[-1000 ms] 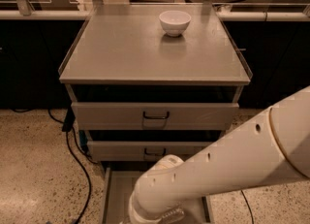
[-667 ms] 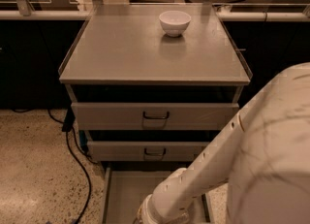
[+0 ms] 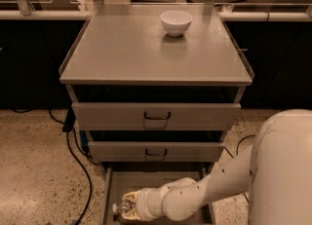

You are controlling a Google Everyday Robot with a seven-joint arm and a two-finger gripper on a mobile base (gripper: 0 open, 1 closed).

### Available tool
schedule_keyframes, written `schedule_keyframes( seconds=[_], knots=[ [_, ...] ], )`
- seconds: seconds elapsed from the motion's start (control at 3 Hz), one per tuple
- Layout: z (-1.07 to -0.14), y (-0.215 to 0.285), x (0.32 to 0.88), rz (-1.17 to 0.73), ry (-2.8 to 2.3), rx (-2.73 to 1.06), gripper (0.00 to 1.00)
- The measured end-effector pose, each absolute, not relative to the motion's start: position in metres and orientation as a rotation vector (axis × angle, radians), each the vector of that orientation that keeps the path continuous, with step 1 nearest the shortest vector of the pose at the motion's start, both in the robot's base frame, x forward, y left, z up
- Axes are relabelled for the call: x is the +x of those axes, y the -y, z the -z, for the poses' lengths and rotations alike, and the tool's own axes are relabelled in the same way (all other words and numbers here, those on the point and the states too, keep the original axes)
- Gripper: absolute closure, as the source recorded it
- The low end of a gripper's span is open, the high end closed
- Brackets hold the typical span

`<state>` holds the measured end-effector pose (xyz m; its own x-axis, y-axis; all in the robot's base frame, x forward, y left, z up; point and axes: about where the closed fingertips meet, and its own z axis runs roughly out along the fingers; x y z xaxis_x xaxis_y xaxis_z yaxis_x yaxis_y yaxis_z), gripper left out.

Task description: Place water bottle into bottom drawer

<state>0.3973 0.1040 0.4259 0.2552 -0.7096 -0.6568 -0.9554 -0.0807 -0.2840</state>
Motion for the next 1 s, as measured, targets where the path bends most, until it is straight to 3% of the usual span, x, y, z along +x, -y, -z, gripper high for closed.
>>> schedule_keyframes(
  seconds=[1.0],
  knots=[
    [-0.284, -0.099, 0.368, -0.743, -1.628, -1.846, 1.00]
  ],
)
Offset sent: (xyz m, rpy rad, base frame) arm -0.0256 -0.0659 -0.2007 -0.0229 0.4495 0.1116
